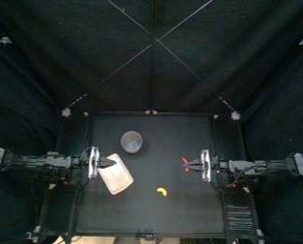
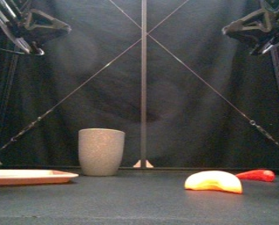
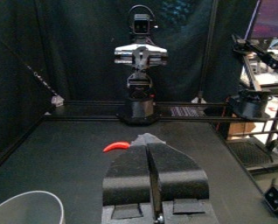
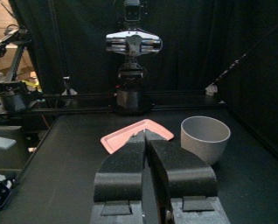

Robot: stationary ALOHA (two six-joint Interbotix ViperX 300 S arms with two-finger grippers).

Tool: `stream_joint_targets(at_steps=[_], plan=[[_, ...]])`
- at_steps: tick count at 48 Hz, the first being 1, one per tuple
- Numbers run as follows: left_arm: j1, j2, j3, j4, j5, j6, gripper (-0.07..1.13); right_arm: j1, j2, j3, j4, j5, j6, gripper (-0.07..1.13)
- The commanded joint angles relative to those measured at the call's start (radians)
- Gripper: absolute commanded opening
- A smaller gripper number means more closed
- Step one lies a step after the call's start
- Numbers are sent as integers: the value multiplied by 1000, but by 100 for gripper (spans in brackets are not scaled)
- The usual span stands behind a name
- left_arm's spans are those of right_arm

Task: Pick the tangerine then place it on the pink plate
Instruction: Pick the tangerine

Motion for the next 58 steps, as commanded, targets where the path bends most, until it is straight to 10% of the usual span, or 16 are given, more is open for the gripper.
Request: stream_joint_targets(at_steps=[1, 14, 31, 45, 58], plan=[[-6, 12, -20, -3, 51, -3, 11, 9, 29, -6, 11, 5, 15, 11], [14, 12, -14, -25, 83, -2, 11, 15, 172, -35, 98, 129, 83, 27], [26, 11, -12, -25, 84, 3, 11, 40, 460, -124, 209, 153, 189, 102], [41, 12, -8, -26, 84, 3, 11, 166, 693, -278, 249, 241, 218, 103], [48, 12, -9, -25, 80, 3, 11, 164, 879, -480, 235, 646, 236, 103]])
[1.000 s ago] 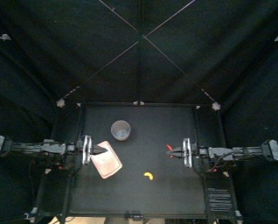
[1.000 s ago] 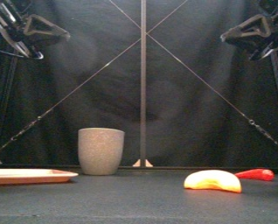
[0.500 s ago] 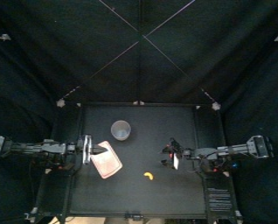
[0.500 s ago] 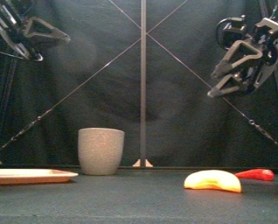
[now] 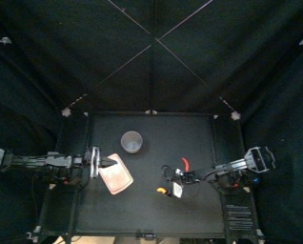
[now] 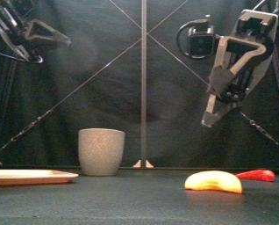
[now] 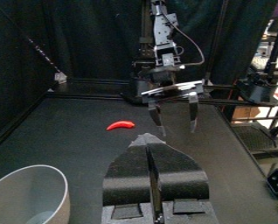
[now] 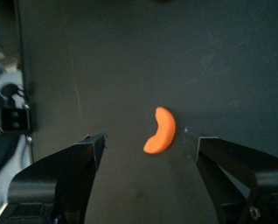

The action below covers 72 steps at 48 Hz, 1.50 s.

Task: Pick the tangerine then place it on the pink plate
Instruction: Pick the tangerine

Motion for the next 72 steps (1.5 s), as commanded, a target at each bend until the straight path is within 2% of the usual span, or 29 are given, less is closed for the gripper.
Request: stream_joint_targets(at_steps=[1, 12, 34, 72], plan=[[2, 6, -15, -2, -8, 2, 11, -5, 55, -89, -46, 163, 11, 103], [2, 5, -14, -2, -8, -2, 11, -2, 183, -189, -110, 215, 54, 102], [-8, 5, -11, -3, -8, -5, 11, 21, 264, -221, -229, 212, 166, 102], [-29, 3, -11, -6, -6, -5, 11, 43, 314, -253, -222, 250, 167, 101]])
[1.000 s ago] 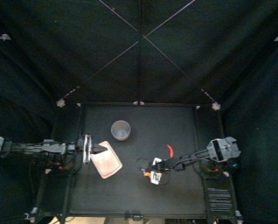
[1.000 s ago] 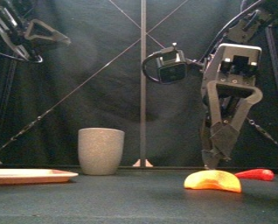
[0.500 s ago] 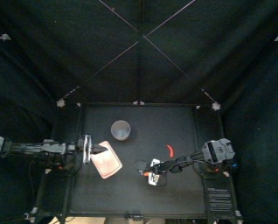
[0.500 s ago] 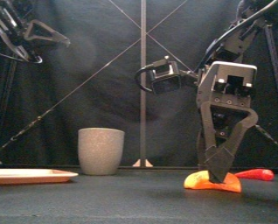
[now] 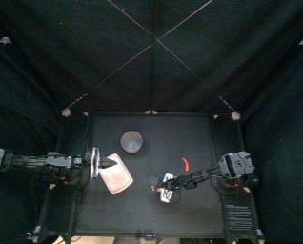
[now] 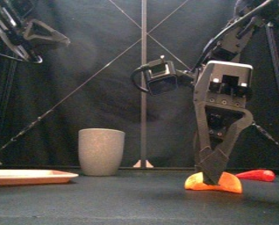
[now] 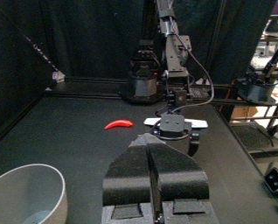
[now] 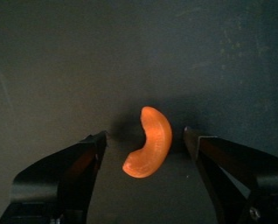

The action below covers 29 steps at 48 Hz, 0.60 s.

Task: Pick the tangerine then place it on the pink plate
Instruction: Pick the tangerine

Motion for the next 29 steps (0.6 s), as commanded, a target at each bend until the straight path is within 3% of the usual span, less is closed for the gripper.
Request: stream_joint_targets(at_steps=[1, 11, 24, 29], plan=[[-2, 5, -14, -2, -6, -2, 11, 8, -12, -9, 3, 5, 2, 101], [-2, 5, -8, -2, -6, 0, 11, 14, -20, -15, 3, 23, 0, 98], [-2, 3, -6, -2, -6, 2, 11, 12, -29, -15, 0, 37, -3, 65], [0, 3, -6, -2, -6, 2, 11, 14, -26, -15, 0, 37, -3, 60]])
